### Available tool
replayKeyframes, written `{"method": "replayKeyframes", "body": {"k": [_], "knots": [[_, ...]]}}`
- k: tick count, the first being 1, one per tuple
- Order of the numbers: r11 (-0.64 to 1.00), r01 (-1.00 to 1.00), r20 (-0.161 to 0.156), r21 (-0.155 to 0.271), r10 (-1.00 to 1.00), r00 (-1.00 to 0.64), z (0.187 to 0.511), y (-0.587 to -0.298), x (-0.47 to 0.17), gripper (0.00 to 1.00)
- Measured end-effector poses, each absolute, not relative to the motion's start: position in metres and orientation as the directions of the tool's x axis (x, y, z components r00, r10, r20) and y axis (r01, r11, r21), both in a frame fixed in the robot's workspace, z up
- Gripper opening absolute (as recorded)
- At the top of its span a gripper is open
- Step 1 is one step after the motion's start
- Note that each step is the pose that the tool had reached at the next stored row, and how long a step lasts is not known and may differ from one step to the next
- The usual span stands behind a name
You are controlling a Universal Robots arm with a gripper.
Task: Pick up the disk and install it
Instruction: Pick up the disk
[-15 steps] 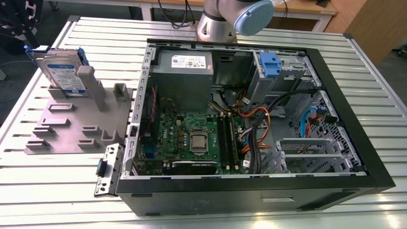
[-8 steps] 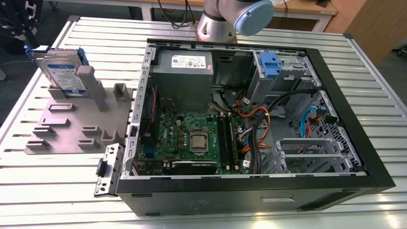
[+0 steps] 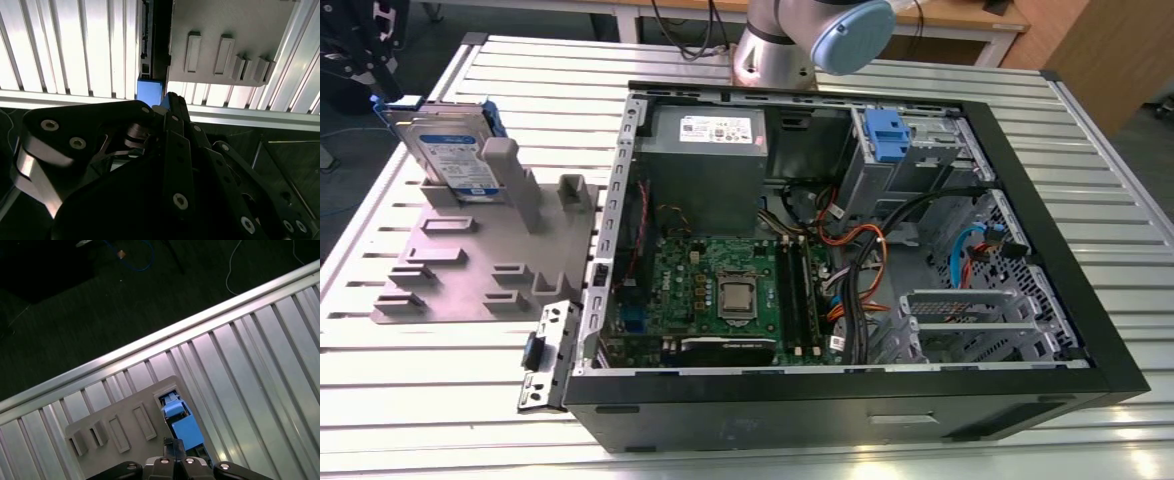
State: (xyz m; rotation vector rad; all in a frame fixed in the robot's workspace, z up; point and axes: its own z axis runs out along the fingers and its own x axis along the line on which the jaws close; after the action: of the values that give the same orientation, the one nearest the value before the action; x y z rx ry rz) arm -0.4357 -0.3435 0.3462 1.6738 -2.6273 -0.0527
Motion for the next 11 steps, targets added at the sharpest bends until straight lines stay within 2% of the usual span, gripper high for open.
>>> {"method": "replayKeyframes", "body": {"k": [11], "knots": [[0.417,-0.908,0.004,0.042,-0.909,-0.417,0.3462,-0.3435,-0.4357,0.11]]}}
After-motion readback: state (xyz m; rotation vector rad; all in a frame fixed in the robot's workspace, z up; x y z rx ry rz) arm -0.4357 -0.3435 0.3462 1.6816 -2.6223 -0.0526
